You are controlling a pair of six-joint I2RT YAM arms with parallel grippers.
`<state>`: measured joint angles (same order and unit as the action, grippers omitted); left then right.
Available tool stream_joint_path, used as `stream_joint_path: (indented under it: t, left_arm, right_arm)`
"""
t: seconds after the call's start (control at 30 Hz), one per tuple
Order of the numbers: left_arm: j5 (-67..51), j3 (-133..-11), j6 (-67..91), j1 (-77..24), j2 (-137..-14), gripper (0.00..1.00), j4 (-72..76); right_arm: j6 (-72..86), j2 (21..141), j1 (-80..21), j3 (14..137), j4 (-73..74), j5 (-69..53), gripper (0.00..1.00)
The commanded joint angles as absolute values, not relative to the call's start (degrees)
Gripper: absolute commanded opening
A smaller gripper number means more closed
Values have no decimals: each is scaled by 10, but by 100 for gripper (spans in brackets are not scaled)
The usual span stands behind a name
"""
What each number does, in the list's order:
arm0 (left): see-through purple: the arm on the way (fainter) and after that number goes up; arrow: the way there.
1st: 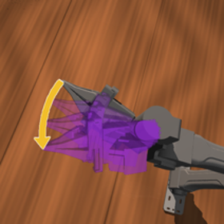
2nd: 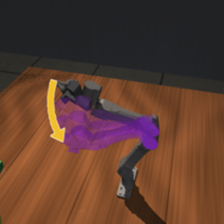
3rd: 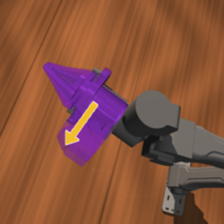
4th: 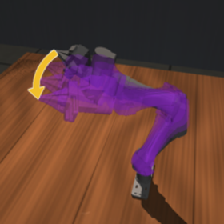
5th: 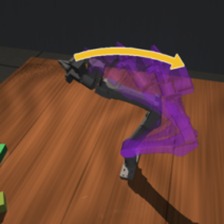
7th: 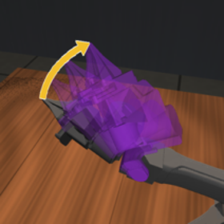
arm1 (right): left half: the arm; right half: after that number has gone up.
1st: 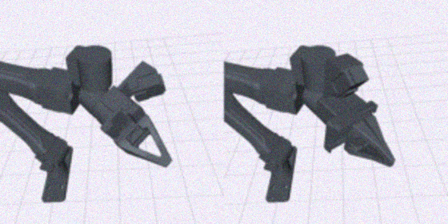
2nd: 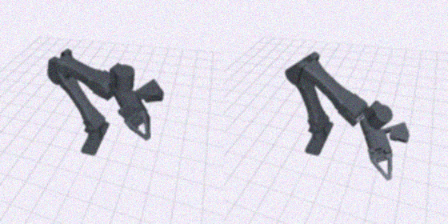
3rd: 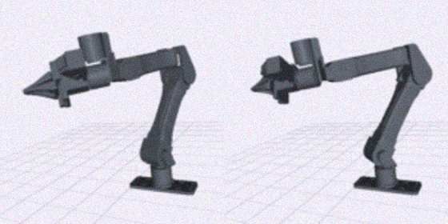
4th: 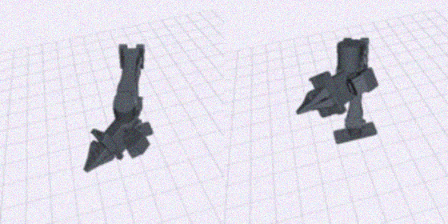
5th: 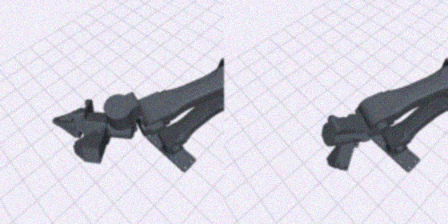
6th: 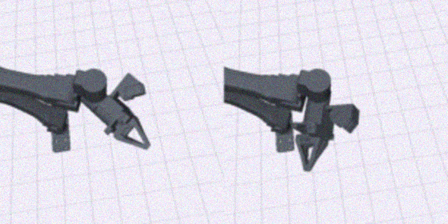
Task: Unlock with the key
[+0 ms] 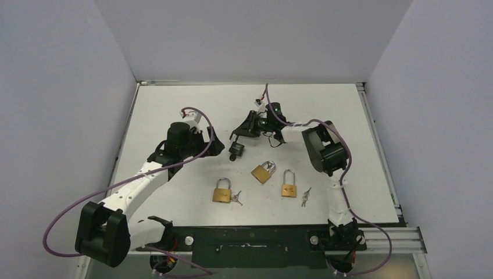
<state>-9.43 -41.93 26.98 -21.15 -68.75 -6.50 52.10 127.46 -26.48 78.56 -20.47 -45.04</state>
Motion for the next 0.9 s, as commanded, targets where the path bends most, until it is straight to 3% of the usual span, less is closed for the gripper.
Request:
stream_joint_path:
  t: [0.0,0.1,0.17,0.27,0.37,0.57,0.77,0.87]
  left_arm:
    - [-81,-439,257,-208,-656,97,-84]
    - [-88,-446,261,-208,-658,97,-98]
    - [-88,-456,262,-208,-662,97,-114]
    - [-72,-464,267,-208,-662,97,-142]
    - [-50,-469,269,-208,-653,97,-173]
    - [-34,-462,287,-209,-622,97,-207]
    - [-49,-424,323,-212,-584,94,-172]
    - [-57,-405,337,-213,-575,92,-147]
  right_arm:
    - [495,1324,-254,869,-286,-461,10]
    - [454,1349,-254,926,-232,-442,19]
    - [420,1353,-253,963,-166,-422,36]
    - [362,1323,-253,976,-81,-364,73]
    - [305,1278,-251,972,-8,-300,87]
    - [234,1138,-256,881,130,-177,85]
    - [310,980,-291,705,258,-36,65]
    - [365,914,-315,617,274,-33,54]
